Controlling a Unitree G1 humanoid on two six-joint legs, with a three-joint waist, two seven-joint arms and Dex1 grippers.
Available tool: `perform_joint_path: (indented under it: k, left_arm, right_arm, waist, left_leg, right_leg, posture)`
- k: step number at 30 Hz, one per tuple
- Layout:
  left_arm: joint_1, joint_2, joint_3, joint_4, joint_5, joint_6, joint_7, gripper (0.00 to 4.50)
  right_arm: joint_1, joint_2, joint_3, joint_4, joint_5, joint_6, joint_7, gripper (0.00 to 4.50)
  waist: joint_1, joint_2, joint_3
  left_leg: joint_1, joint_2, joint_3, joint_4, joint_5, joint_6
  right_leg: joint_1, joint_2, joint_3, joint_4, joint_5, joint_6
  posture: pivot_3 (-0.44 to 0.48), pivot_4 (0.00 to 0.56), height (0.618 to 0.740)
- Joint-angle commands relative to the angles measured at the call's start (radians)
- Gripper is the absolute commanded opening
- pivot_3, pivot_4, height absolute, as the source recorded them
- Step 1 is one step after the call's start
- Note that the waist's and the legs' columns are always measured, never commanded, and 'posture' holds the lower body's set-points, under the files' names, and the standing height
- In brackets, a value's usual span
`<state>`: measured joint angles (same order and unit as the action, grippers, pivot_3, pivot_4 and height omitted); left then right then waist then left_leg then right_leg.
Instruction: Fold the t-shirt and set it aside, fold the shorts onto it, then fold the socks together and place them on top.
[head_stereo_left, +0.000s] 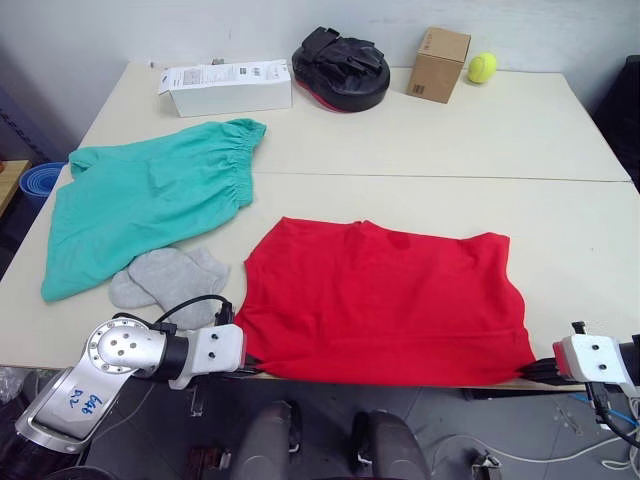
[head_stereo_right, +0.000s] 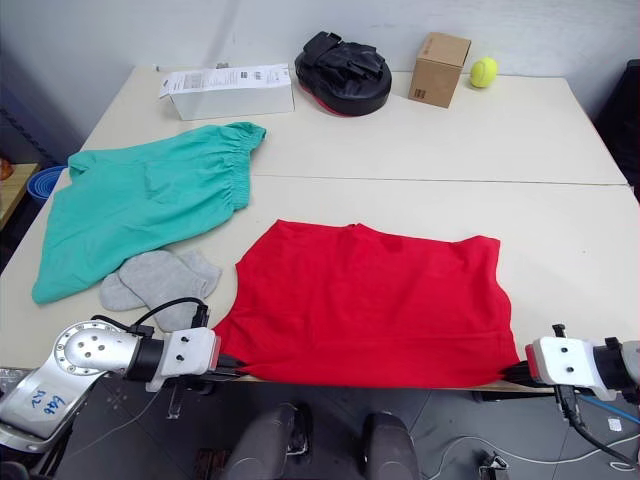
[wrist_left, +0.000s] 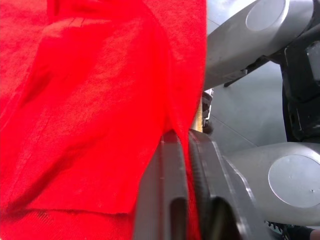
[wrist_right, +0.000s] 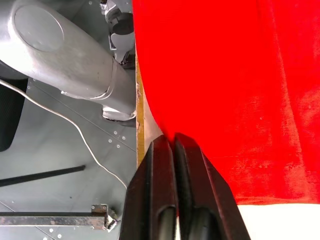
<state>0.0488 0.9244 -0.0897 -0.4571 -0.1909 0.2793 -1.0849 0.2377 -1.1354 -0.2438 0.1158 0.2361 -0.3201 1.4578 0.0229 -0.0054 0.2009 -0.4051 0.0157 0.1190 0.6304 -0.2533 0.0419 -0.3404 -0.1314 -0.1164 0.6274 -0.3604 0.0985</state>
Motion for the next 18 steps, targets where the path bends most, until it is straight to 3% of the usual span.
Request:
perform_joint_path:
  k: [1,6,10,11,18]
  left_arm:
    - [0.006,0.005,0.027,-0.005,-0.031,0.030,0.000,1.36]
    - [0.004,0.029,0.106,-0.026,-0.147,0.125,-0.039,2.97]
    - [-0.084,0.077,0.186,0.041,-0.269,0.250,-0.098,4.25]
    - [-0.127,0.082,0.192,0.074,-0.289,0.280,-0.103,4.47]
    - [-0.542,-0.017,0.126,0.402,-0.296,0.425,-0.041,4.47]
  right_arm:
    - [0.034,-0.037,-0.049,-0.046,0.053,0.046,0.039,1.32]
    - [0.051,-0.072,-0.104,-0.123,0.142,0.192,0.081,3.10]
    - [-0.072,-0.111,-0.113,-0.174,0.286,0.452,0.061,4.48]
    - [-0.136,-0.111,-0.094,-0.173,0.306,0.505,0.039,4.50]
    - [-0.576,-0.016,0.124,-0.058,0.231,0.742,-0.121,4.50]
  waist:
    - [0.000,0.000,0.000]
    - [-0.004,0.001,0.000]
    - [-0.007,0.001,0.000]
    - [-0.009,0.001,0.001]
    - [-0.011,0.001,0.001]
  left_leg:
    - [0.000,0.000,0.000,0.000,0.000,0.000]
    - [0.000,0.000,0.000,0.000,0.000,0.001]
    - [0.000,0.001,-0.001,0.000,-0.001,0.001]
    - [0.000,0.001,-0.001,0.000,-0.001,0.000]
    - [-0.002,0.000,-0.001,0.000,0.001,-0.001]
  right_leg:
    - [0.000,0.000,0.000,0.000,0.000,0.000]
    - [0.000,0.000,0.000,0.000,0.000,0.000]
    - [0.000,0.000,0.000,0.000,0.000,-0.001]
    - [0.000,0.000,0.000,0.000,0.000,-0.001]
    - [-0.003,0.000,-0.001,0.002,0.000,-0.001]
  posture:
    - [0.000,0.150,0.740]
    - [0.000,0.150,0.740]
    - [0.000,0.150,0.740]
    - [0.000,0.150,0.740]
    - [0.000,0.150,0.740]
